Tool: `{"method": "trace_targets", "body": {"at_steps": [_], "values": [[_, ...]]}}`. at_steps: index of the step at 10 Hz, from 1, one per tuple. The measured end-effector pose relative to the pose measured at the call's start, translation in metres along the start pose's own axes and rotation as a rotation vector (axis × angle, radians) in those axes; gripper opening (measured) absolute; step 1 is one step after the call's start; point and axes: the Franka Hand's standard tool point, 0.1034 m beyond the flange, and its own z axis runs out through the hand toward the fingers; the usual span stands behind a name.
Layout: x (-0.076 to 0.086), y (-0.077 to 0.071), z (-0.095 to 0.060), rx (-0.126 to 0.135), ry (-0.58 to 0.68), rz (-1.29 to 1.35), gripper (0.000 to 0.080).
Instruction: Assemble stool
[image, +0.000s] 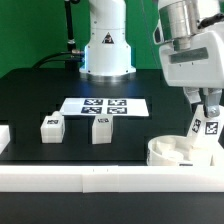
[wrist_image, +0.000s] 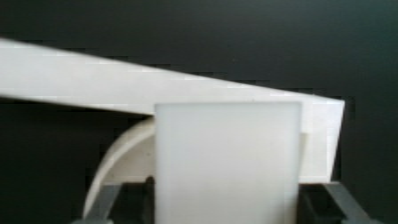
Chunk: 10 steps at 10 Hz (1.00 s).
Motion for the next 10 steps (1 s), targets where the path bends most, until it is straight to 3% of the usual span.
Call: {"method": "trace_targets", "body": {"at_steps": [2,3,4,6,10], "values": [[0.000,0.000,0.000,0.002,-0.005,0.020,0.0347],[-0.001,-0.001,0.000,-0.003,-0.004,-0.055,0.0567],[-0.002,-0.005,-0.003,-0.005,-0.008,-0.146,0.0567],[-0.005,-0.015,-0.010,0.009,-0.010,-0.370,0.0644],[-0.004,-0.016,-0.012,0.009,-0.004,-0.766,0.0649]]}}
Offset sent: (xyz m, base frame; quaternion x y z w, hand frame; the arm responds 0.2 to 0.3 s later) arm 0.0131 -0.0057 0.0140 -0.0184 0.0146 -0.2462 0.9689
